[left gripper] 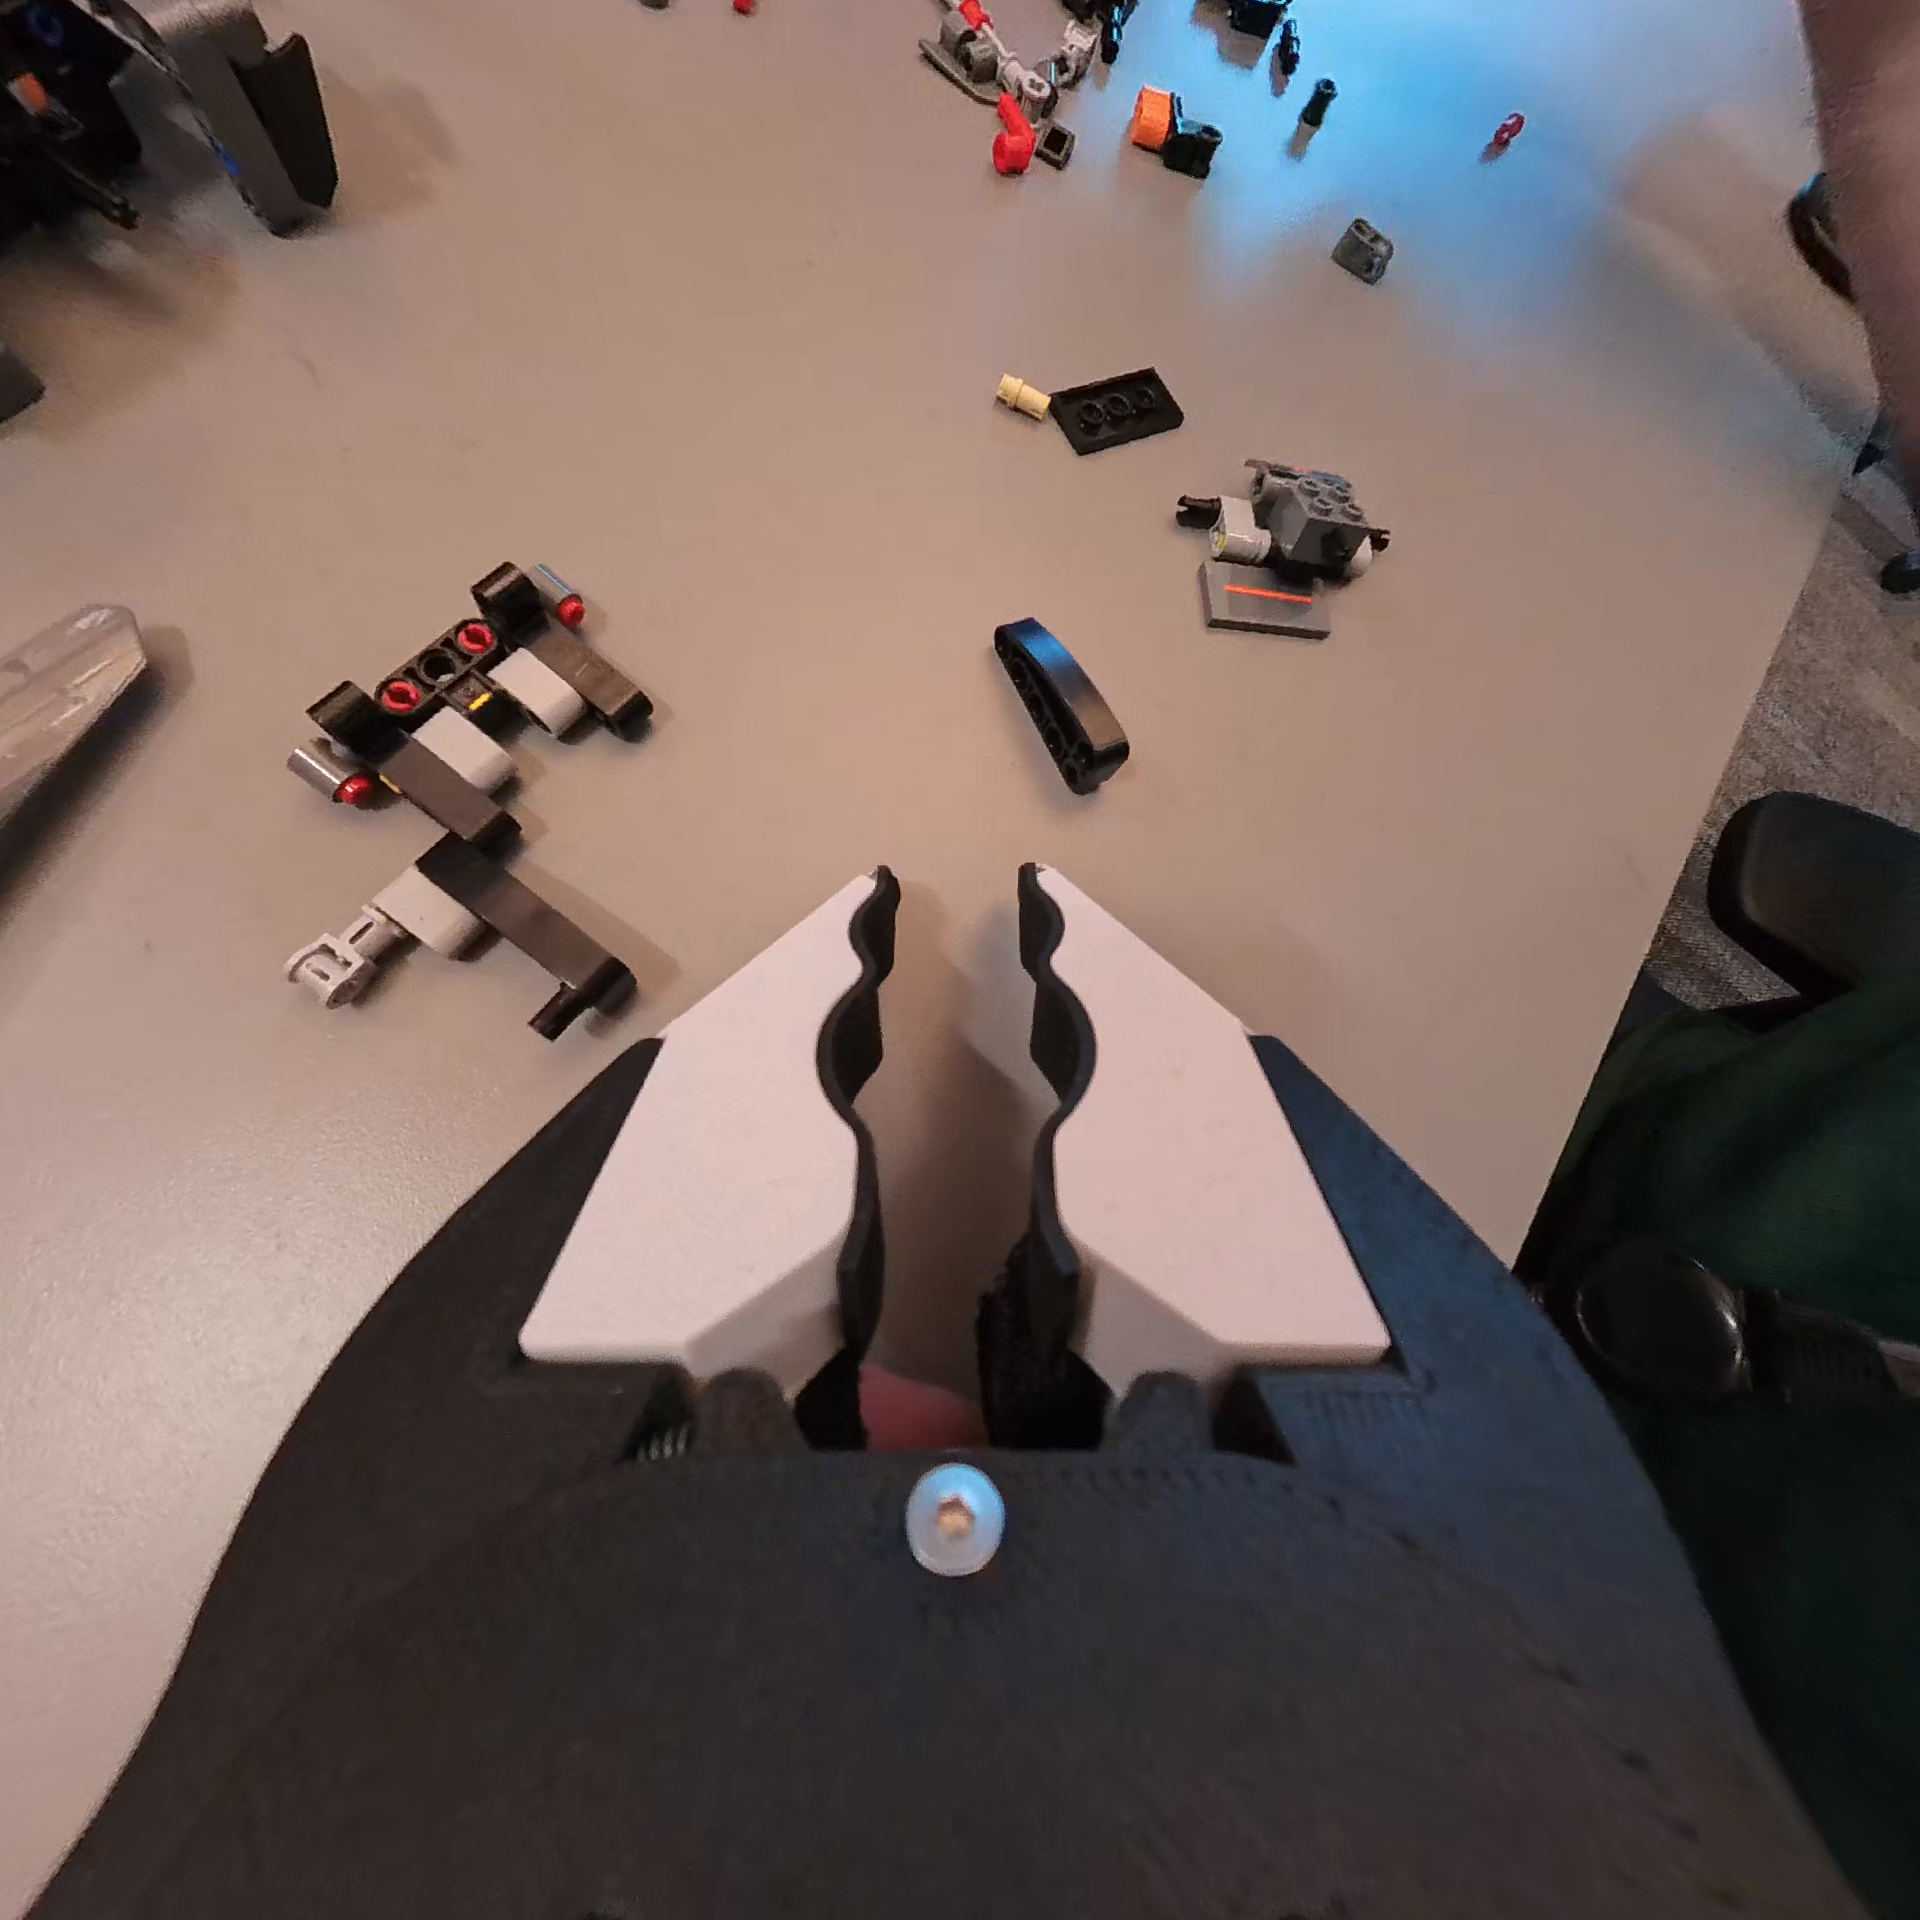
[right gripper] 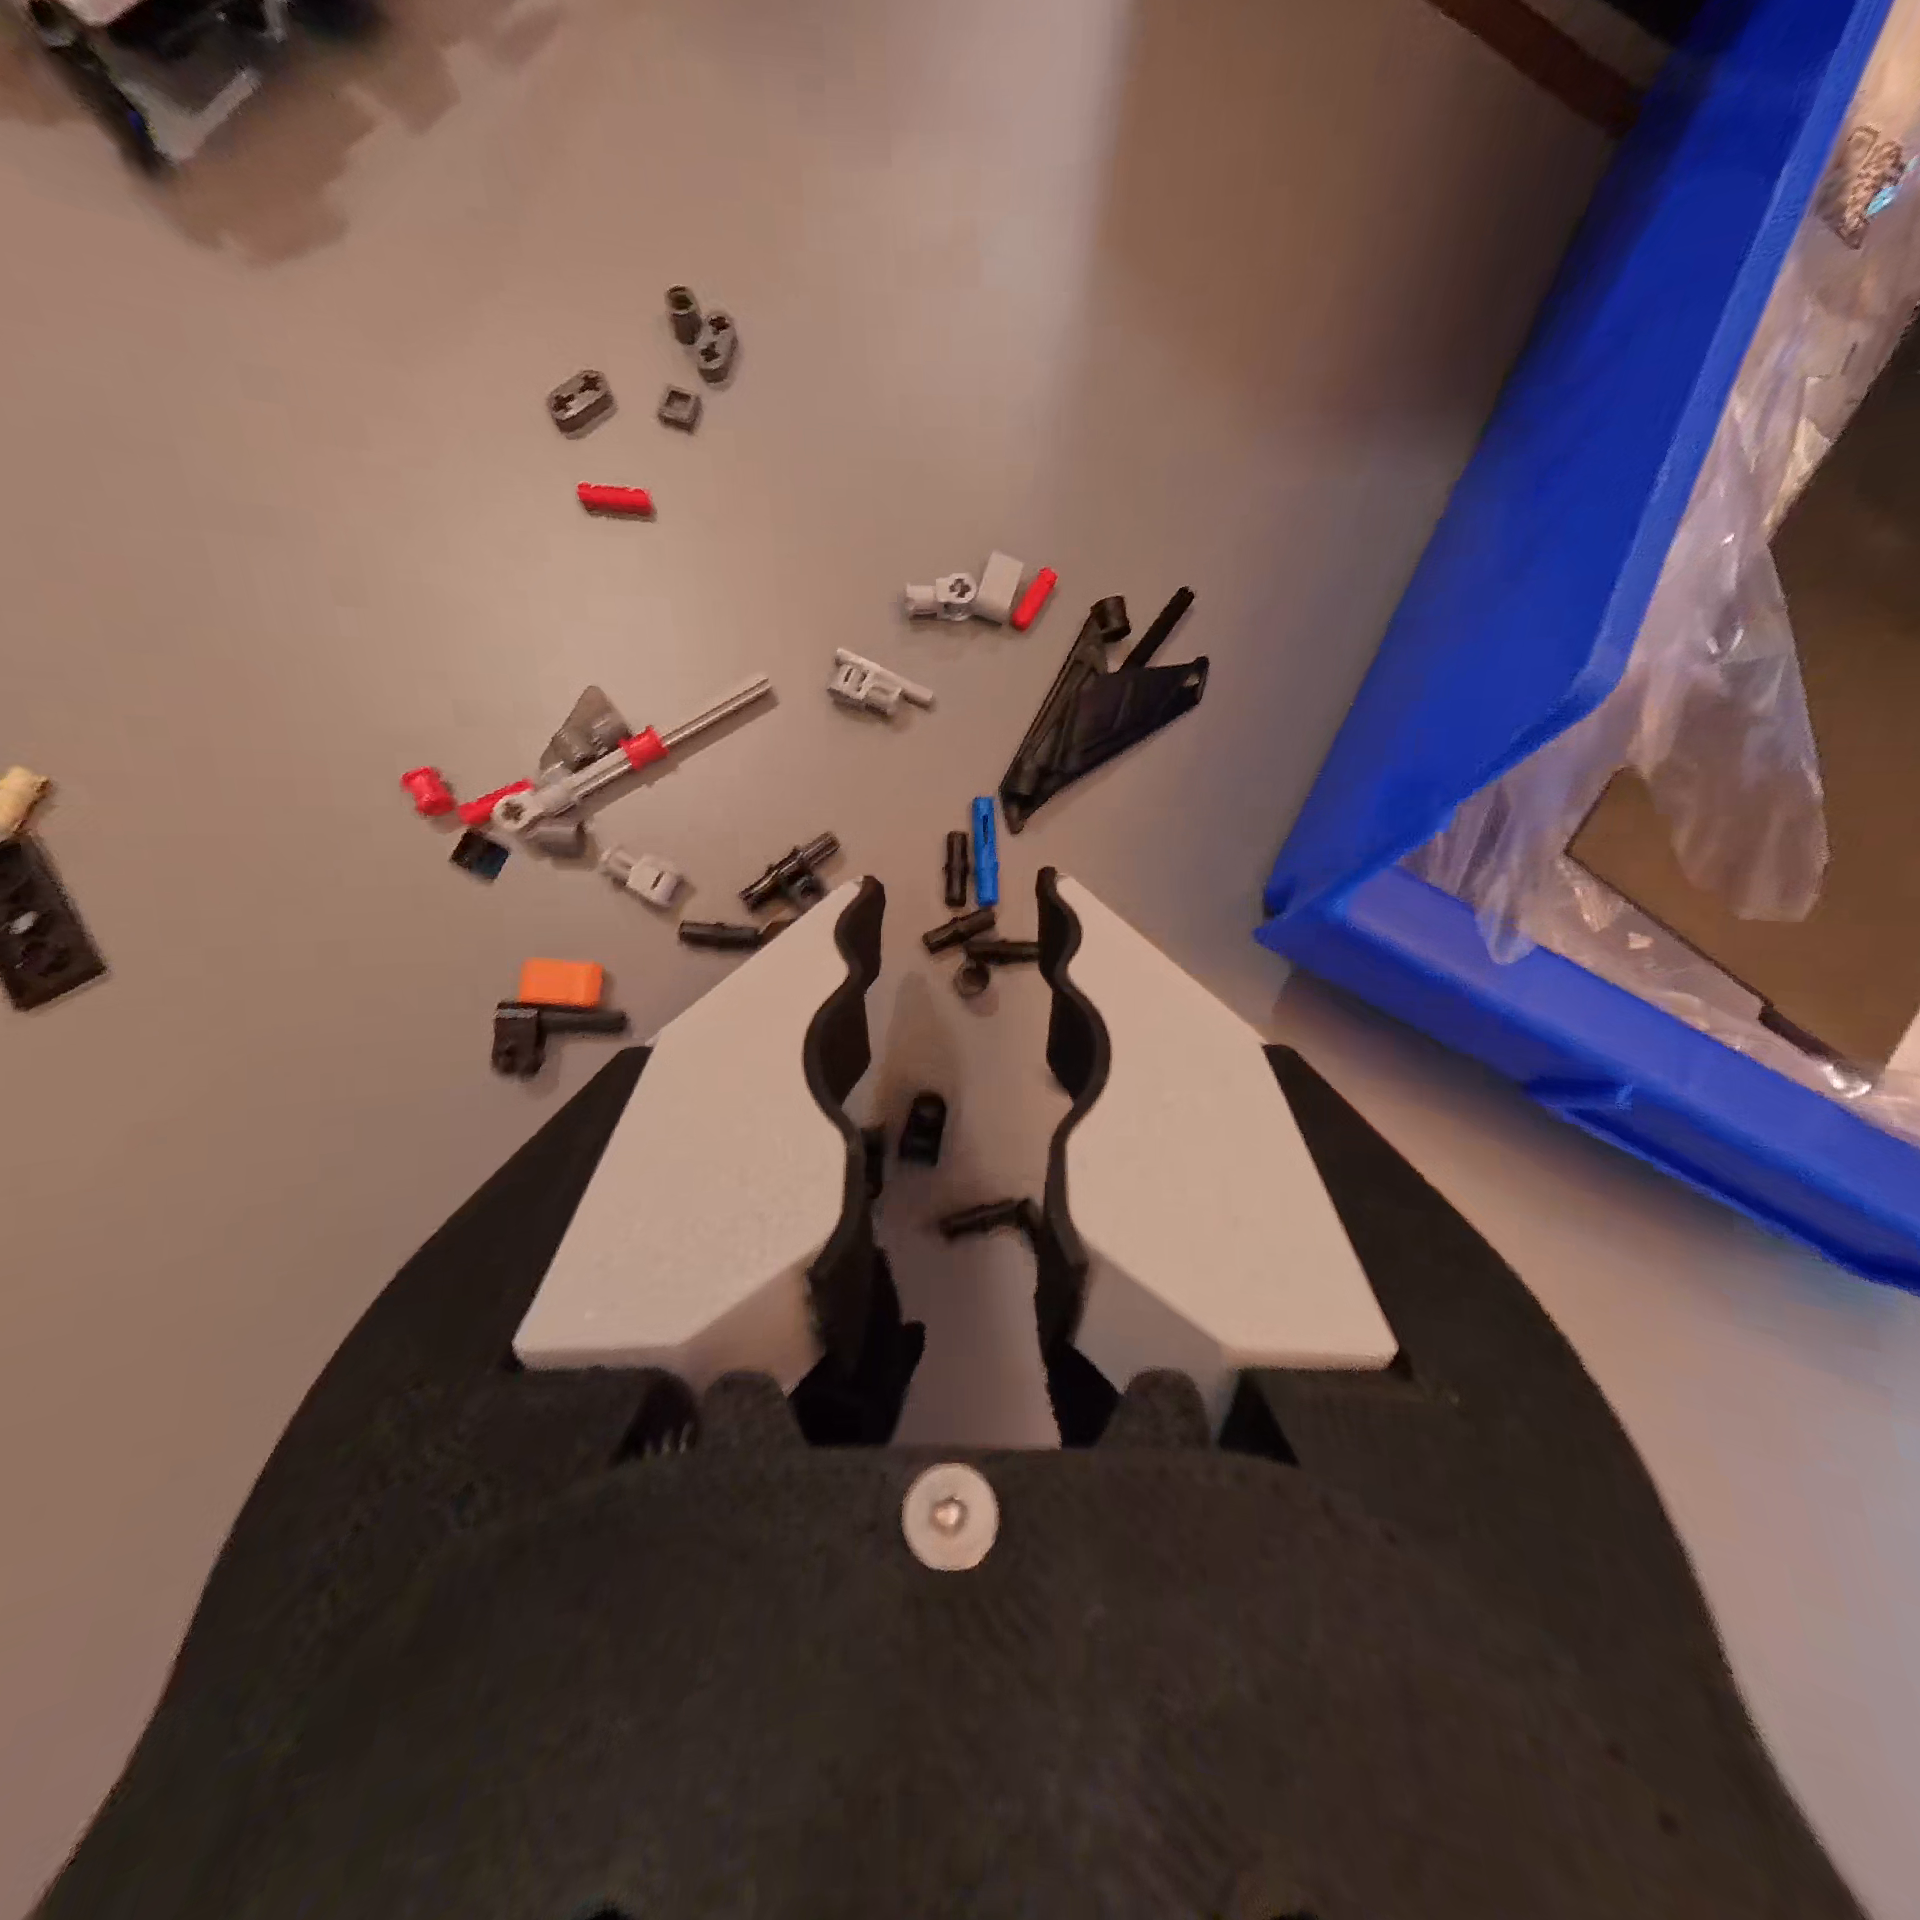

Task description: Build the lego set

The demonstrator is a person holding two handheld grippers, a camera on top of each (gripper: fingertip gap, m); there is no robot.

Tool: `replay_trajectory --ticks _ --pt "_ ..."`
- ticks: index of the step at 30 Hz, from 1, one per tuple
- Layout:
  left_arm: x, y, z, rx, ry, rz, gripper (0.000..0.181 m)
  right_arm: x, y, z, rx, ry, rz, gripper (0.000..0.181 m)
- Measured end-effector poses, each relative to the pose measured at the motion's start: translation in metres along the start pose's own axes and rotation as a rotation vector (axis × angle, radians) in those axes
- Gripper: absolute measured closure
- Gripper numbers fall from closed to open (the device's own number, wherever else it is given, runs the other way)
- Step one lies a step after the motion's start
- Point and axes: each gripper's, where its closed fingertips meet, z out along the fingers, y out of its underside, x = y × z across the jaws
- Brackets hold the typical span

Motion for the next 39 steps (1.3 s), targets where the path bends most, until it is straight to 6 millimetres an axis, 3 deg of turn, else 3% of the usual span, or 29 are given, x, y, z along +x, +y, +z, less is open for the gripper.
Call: replay_trajectory --ticks 6,9,13,17,20,23,26,29,35,39 --pt "0.0 0.0 0.0 0.002 0.009 -0.011 0.16 0.016 -0.014 0.025 -0.034 0.075 0.027 0.154" --pt "0.0 0.0 0.0 0.002 0.012 -0.015 0.16 0.02 -0.01 0.037 -0.104 0.11 0.007 0.155" --pt "0.0 0.0 -0.001 0.005 0.023 -0.027 0.16 0.018 -0.01 0.039 -0.117 0.094 0.001 0.166" --pt "0.0 0.0 -0.001 0.007 0.037 -0.039 0.16 0.004 -0.008 0.028 -0.101 0.03 0.014 0.175" --pt "0.0 0.0 -0.001 0.007 0.039 -0.039 0.159 -0.023 0.002 0.016 -0.142 -0.074 -0.012 0.176" --pt "0.001 -0.001 -0.001 0.008 0.044 -0.041 0.159 -0.037 -0.009 0.006 -0.098 -0.115 -0.023 0.175" --pt "0.001 -0.001 -0.001 0.009 0.049 -0.043 0.158 -0.029 -0.04 0.008 -0.034 -0.052 -0.093 0.167" --pt "0.001 -0.001 -0.001 0.009 0.048 -0.043 0.158 -0.018 -0.062 0.025 -0.069 0.009 -0.237 0.17" --pt "0.001 -0.001 -0.002 0.011 0.055 -0.047 0.157 -0.01 -0.068 0.06 -0.286 -0.046 -0.551 0.172" --pt "0.002 -0.001 -0.002 0.014 0.074 -0.061 0.155 -0.008 -0.064 0.069 -0.417 -0.091 -0.691 0.167"
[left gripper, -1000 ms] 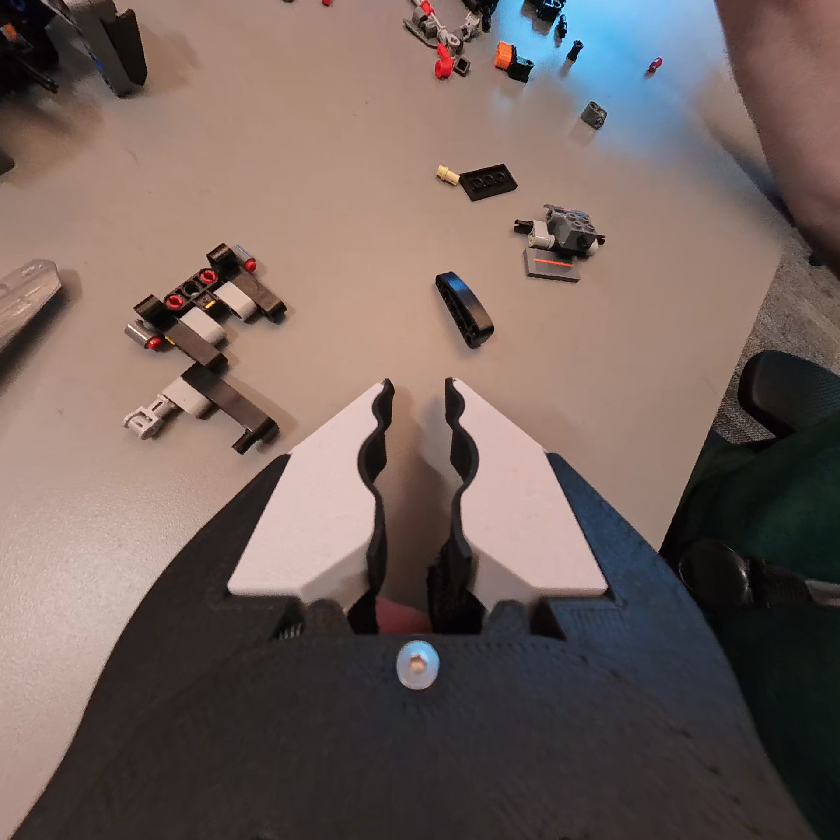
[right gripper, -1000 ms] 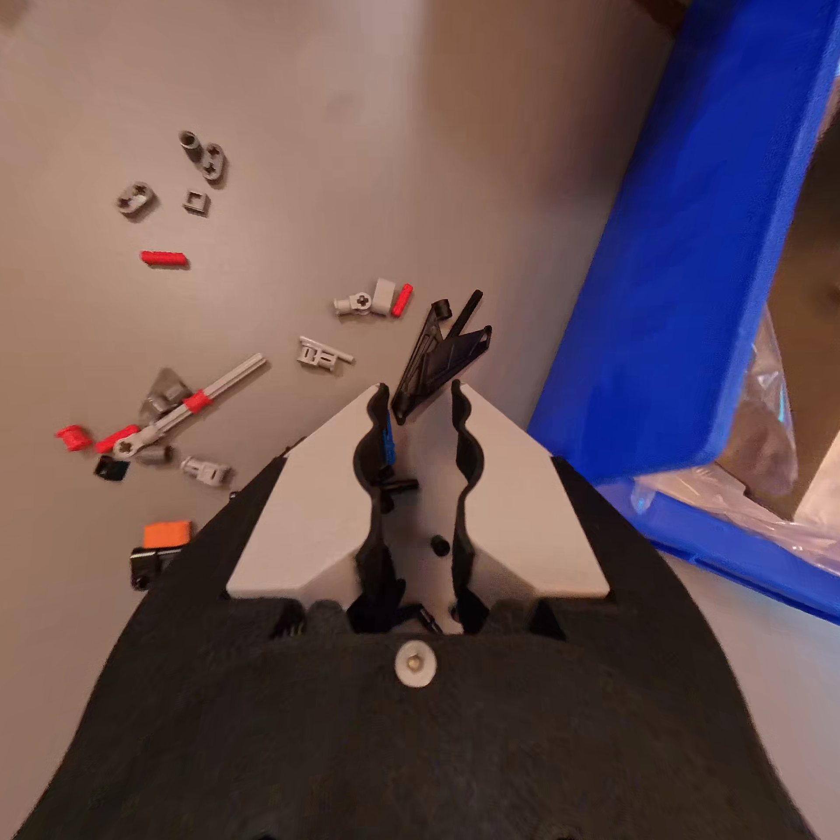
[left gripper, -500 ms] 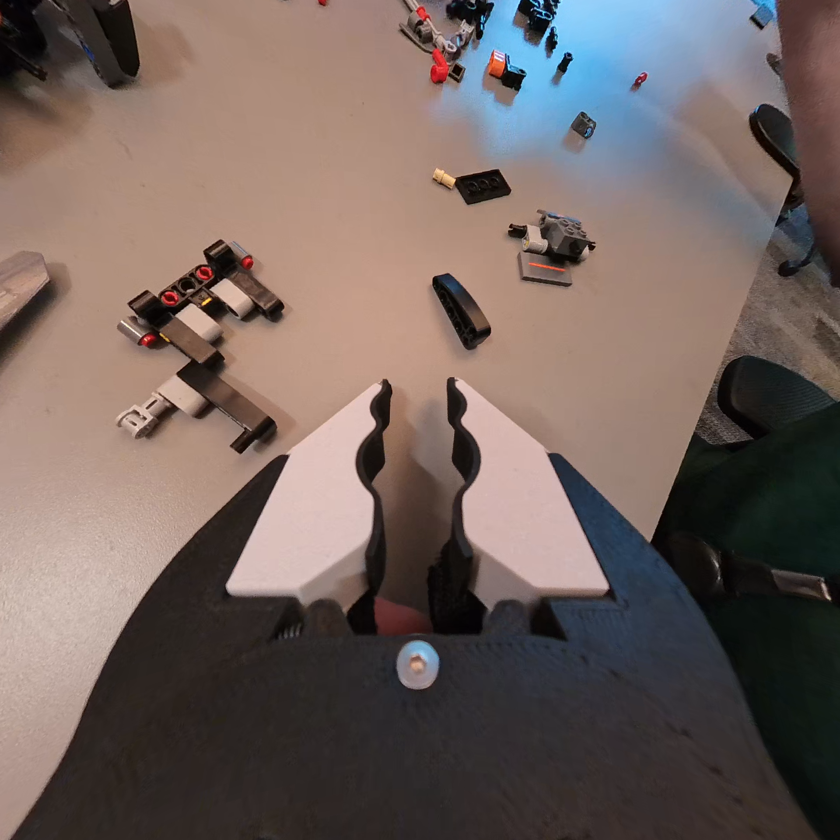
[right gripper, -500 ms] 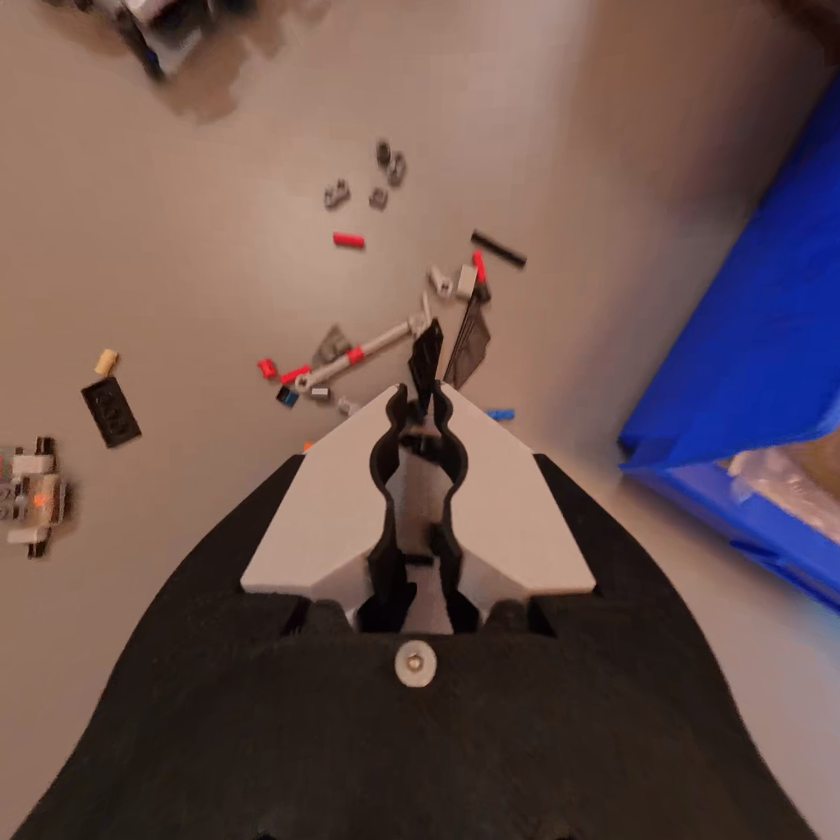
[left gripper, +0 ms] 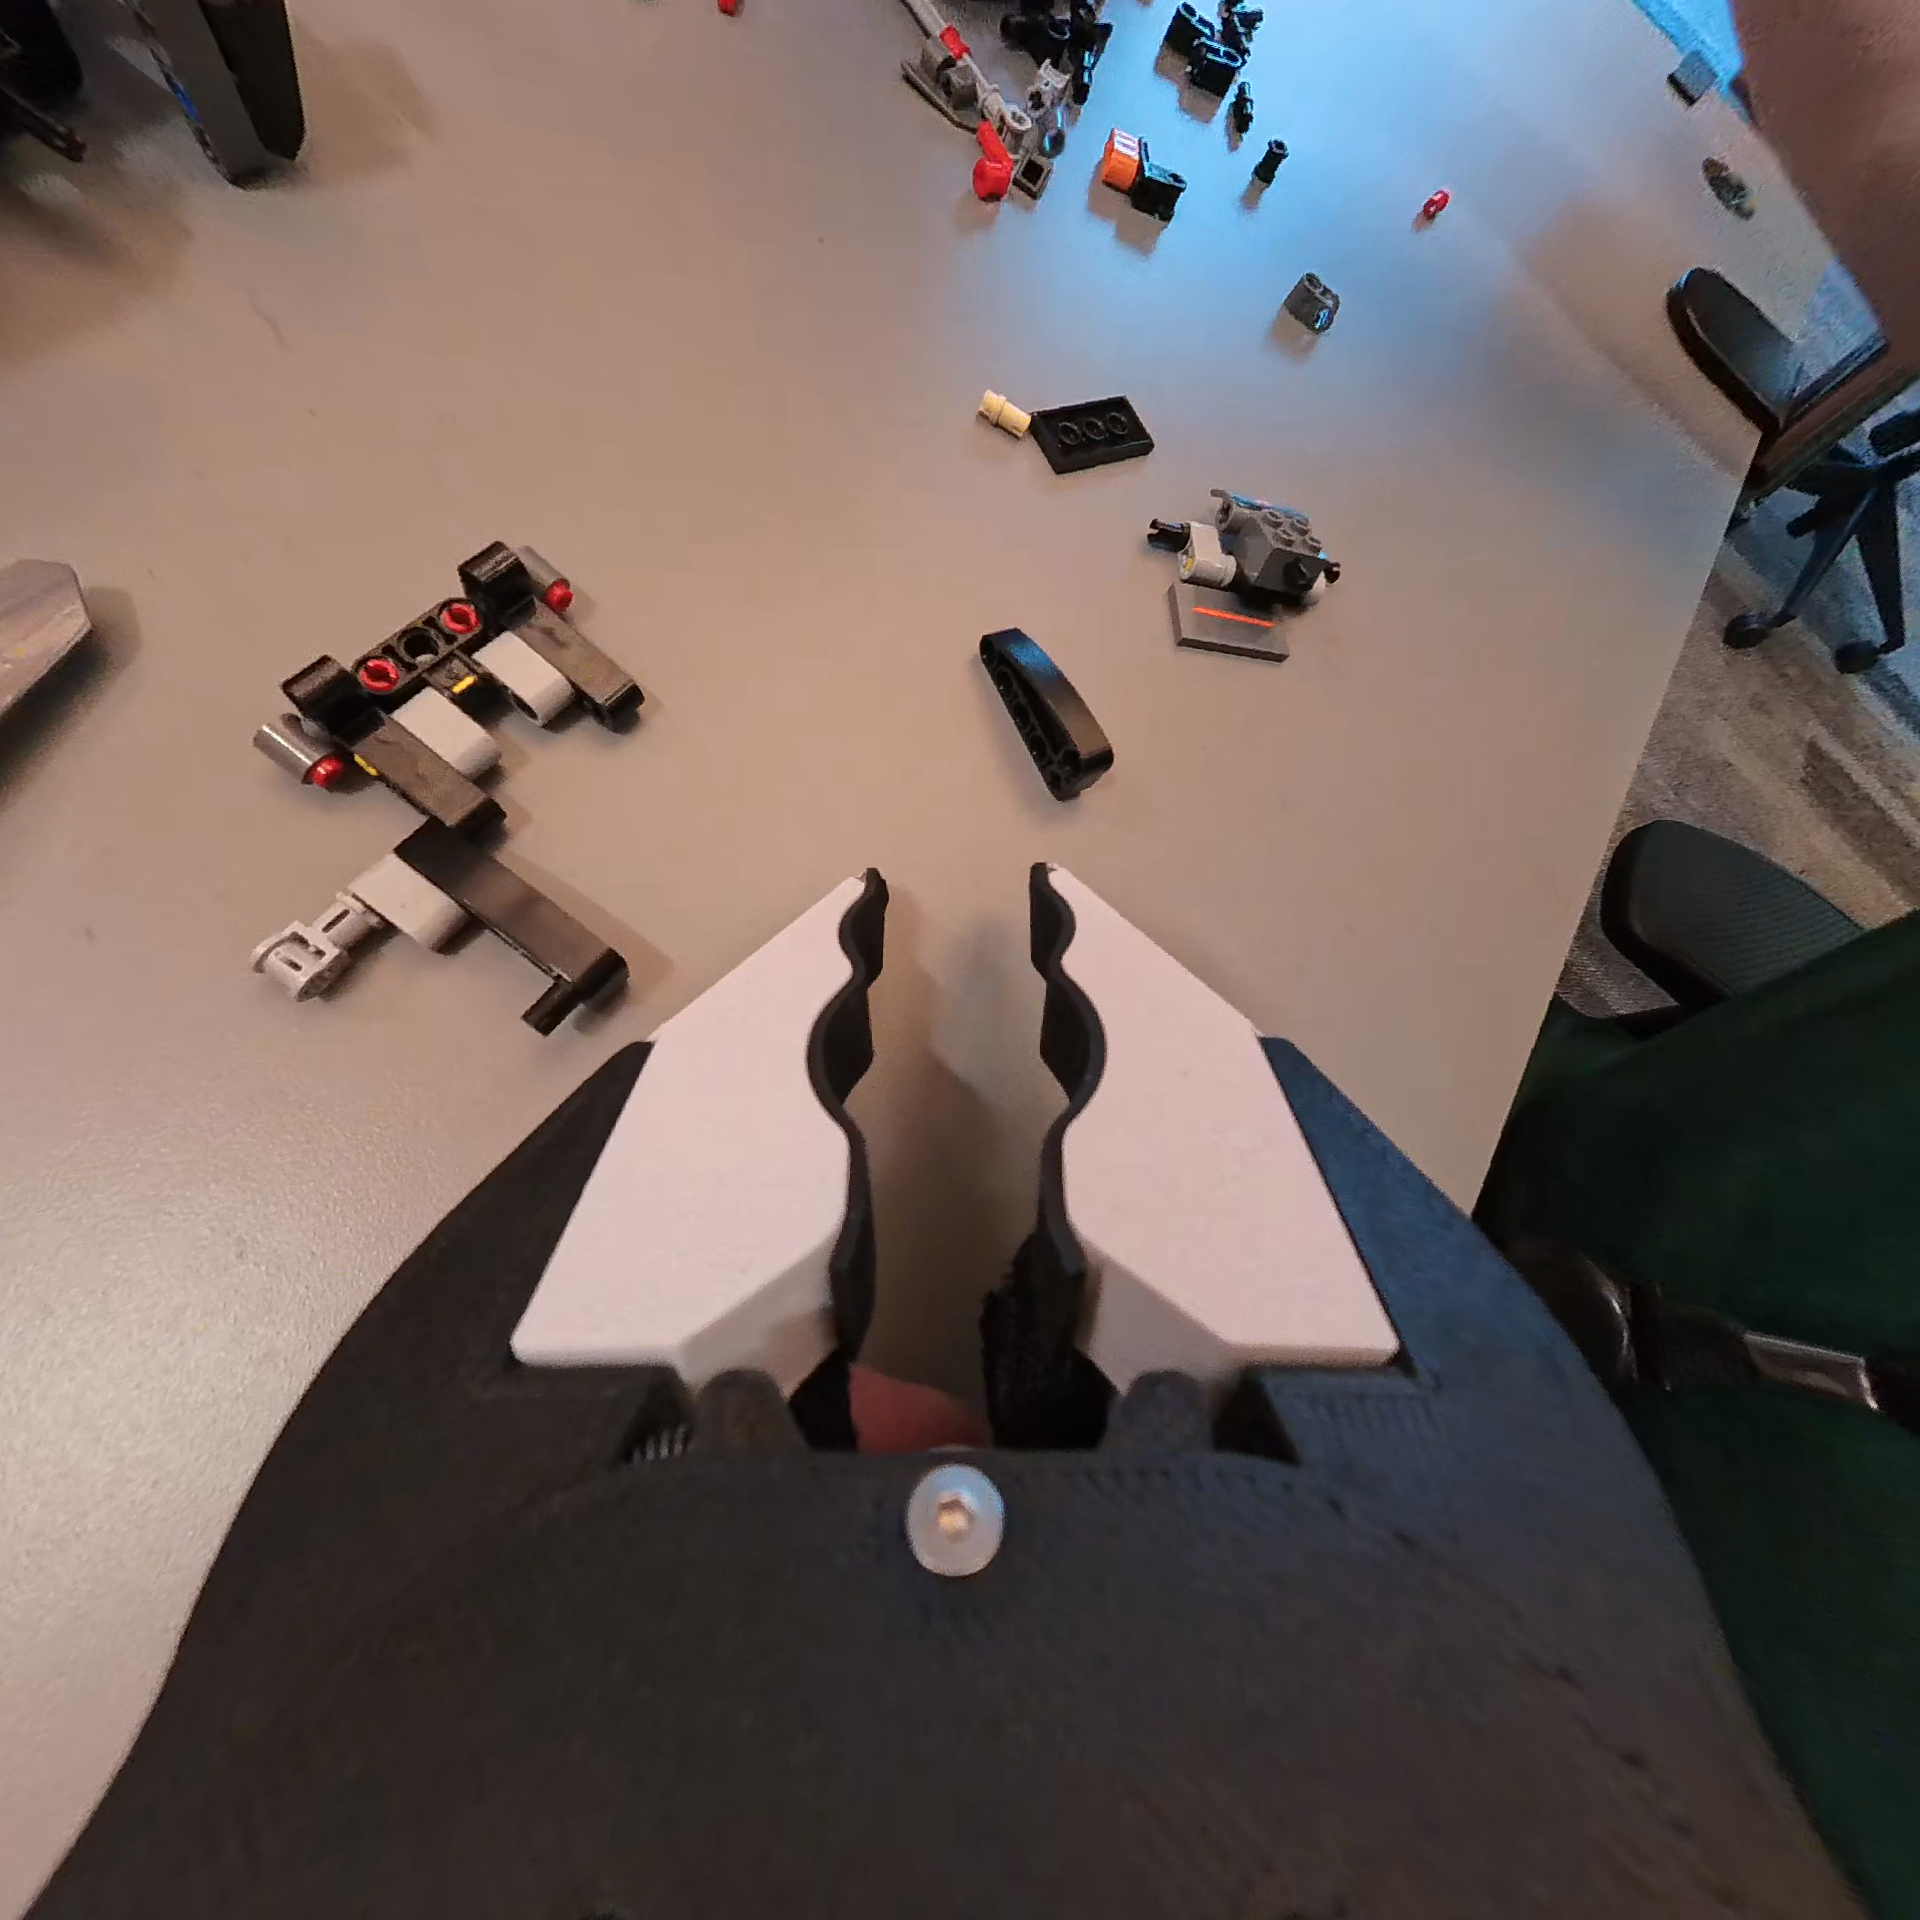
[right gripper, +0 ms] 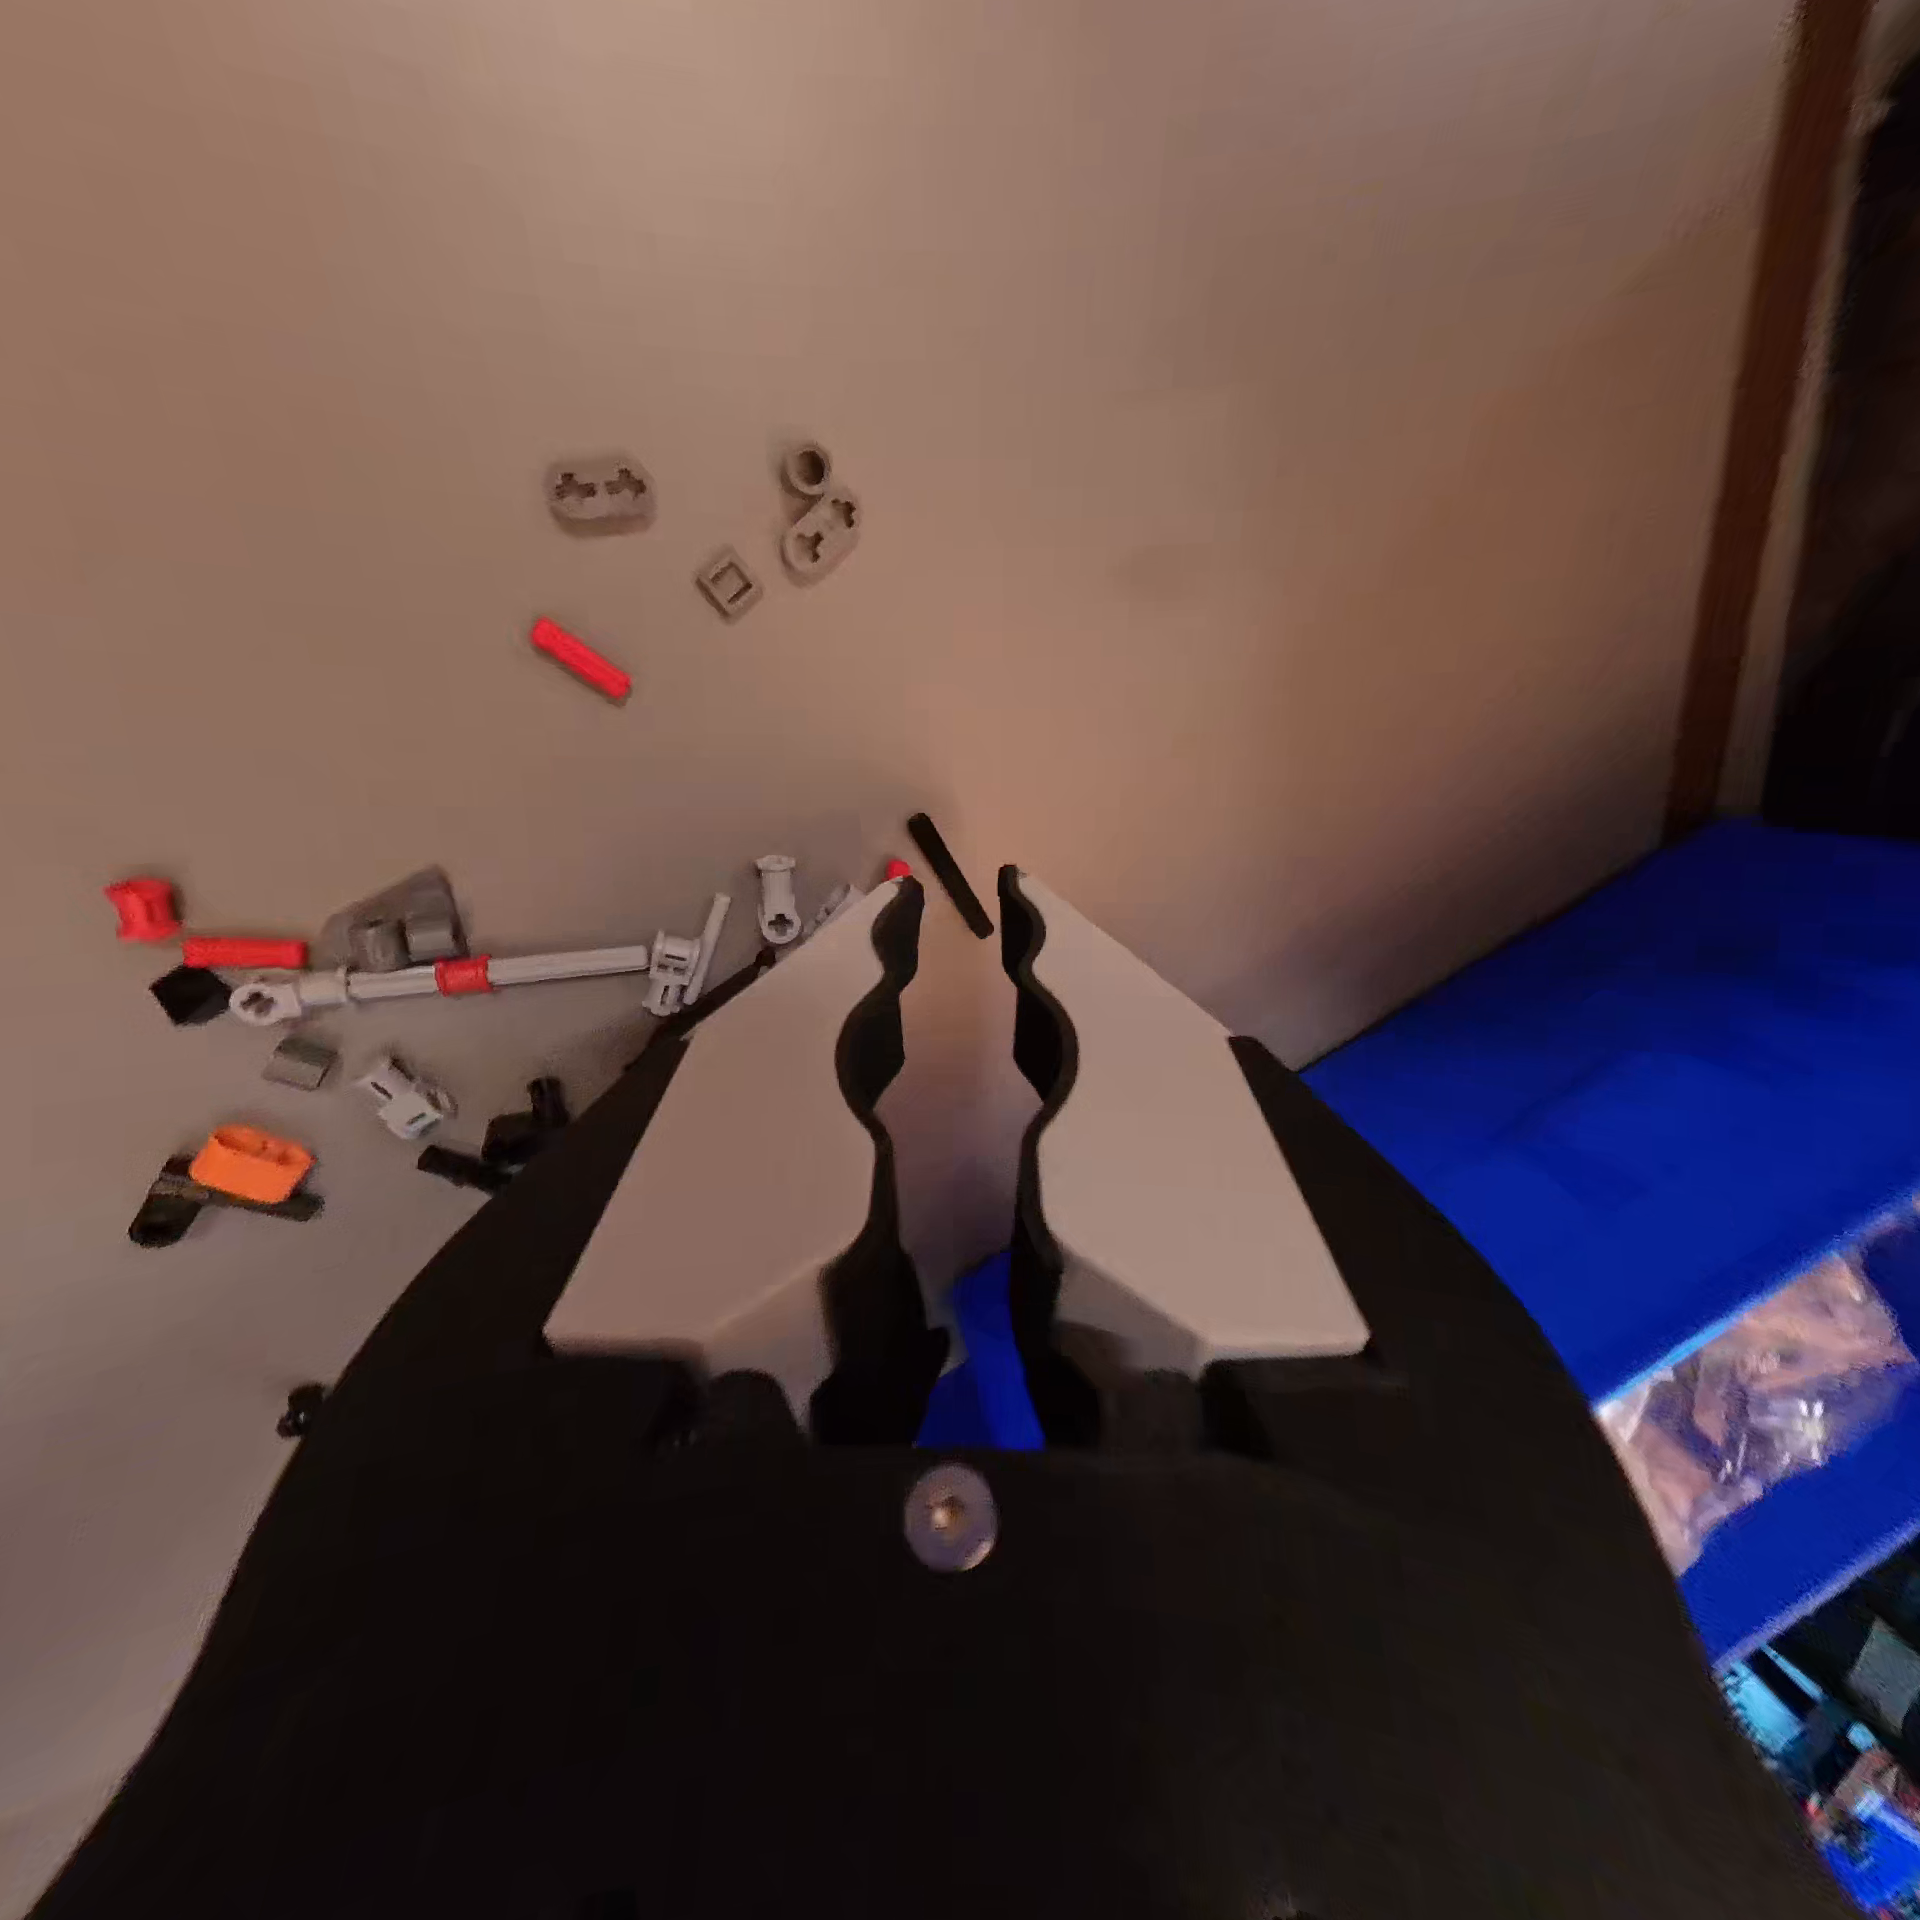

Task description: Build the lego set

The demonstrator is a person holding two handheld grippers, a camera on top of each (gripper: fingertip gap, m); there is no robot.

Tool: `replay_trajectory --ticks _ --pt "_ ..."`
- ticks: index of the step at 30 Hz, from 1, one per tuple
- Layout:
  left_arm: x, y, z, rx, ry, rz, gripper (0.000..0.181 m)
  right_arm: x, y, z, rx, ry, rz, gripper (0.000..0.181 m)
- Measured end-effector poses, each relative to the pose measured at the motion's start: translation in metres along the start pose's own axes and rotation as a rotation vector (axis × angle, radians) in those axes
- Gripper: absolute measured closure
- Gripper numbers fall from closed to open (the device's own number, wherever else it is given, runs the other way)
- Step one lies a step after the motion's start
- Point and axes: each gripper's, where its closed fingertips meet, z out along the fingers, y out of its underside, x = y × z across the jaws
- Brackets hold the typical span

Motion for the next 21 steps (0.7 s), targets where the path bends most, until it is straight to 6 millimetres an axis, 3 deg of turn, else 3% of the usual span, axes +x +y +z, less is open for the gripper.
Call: replay_trajectory --ticks 5,9,15,21 --pt "0.0 0.0 0.0 0.002 0.01 -0.007 0.154 0.002 0.009 0.013 -0.085 -0.088 -0.029 0.16" --pt "0.0 0.0 0.0 0.003 0.015 -0.012 0.153 -0.005 0.009 0.014 -0.107 -0.17 -0.037 0.178" --pt "0.0 0.0 0.0 0.004 0.015 -0.014 0.154 -0.005 0.009 0.014 -0.114 -0.212 -0.01 0.179" --pt "0.0 -0.002 -0.002 0.015 0.011 -0.01 0.15 -0.004 0.0 -0.001 -0.013 -0.158 0.05 0.18"
